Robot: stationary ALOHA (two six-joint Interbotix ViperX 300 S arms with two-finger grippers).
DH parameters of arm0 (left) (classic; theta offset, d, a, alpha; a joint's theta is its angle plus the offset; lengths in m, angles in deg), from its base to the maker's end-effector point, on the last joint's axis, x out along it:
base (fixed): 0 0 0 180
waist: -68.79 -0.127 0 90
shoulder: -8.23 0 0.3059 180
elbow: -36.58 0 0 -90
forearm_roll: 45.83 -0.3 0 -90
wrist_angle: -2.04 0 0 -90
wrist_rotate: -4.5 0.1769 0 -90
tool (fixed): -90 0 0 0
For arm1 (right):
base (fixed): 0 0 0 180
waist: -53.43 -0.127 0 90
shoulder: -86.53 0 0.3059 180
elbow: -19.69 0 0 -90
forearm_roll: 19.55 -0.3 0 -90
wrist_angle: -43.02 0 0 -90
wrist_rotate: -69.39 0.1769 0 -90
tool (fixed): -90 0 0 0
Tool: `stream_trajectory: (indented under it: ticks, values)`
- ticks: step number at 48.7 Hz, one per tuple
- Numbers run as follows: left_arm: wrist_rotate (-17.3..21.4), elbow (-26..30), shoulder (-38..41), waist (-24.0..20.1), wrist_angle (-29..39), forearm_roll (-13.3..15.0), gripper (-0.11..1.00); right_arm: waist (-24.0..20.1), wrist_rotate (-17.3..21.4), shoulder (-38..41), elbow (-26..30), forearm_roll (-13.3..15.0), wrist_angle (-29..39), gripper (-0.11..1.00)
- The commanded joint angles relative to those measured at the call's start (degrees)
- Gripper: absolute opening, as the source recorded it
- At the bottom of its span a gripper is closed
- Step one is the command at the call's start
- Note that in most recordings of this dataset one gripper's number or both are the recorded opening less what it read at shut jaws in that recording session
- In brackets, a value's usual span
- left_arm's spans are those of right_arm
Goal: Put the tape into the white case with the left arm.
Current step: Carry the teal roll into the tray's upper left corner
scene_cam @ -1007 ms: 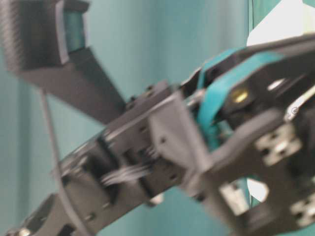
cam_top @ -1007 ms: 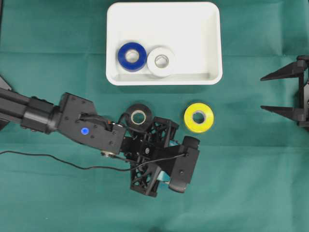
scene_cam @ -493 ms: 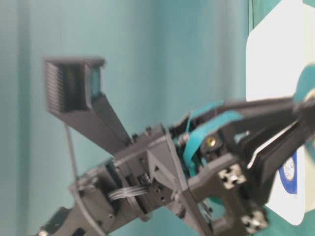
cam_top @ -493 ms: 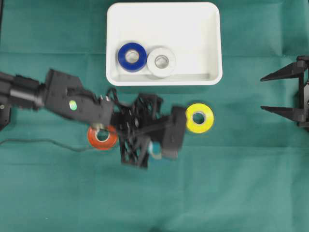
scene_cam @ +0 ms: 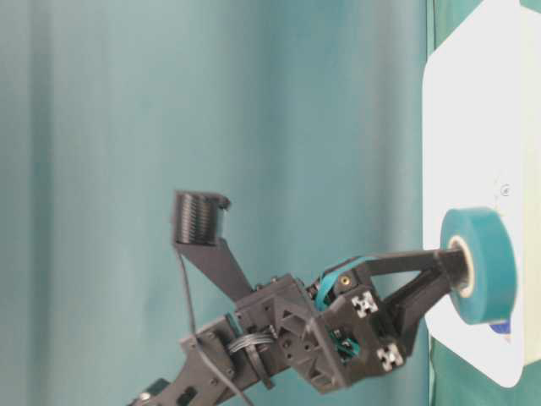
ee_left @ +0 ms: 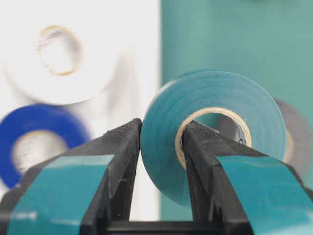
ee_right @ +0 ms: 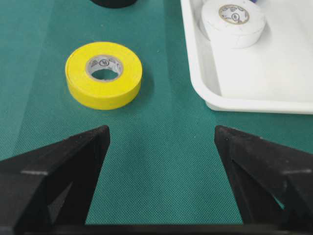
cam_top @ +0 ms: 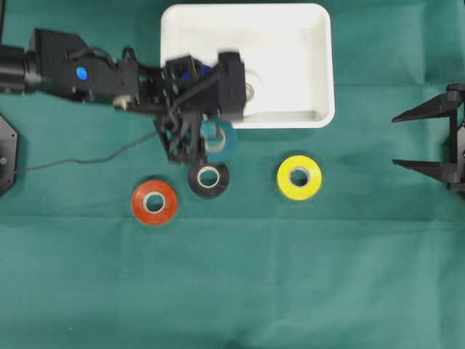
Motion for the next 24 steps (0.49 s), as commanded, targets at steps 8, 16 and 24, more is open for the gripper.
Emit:
stream_trajectory:
  ticks: [8,16,24]
  values:
    - [0.09,-0.79,-1.85,-6.33,-3.69,-0.09,0.26,0.09,0.09,0.35,0.44,0.09,-0.53,0.62]
    - [0.09,-0.88,-1.32,-11.34,-6.15,-0.09,0.26,0.00,0.09,0.35,0.44,0.09,-0.62,0.62]
    - [0.00,-0.88,-0.53,-15.12,-8.17,-0.09,0.26,0.00,0.09,0.44,0.44,0.09,-0.62,0.62]
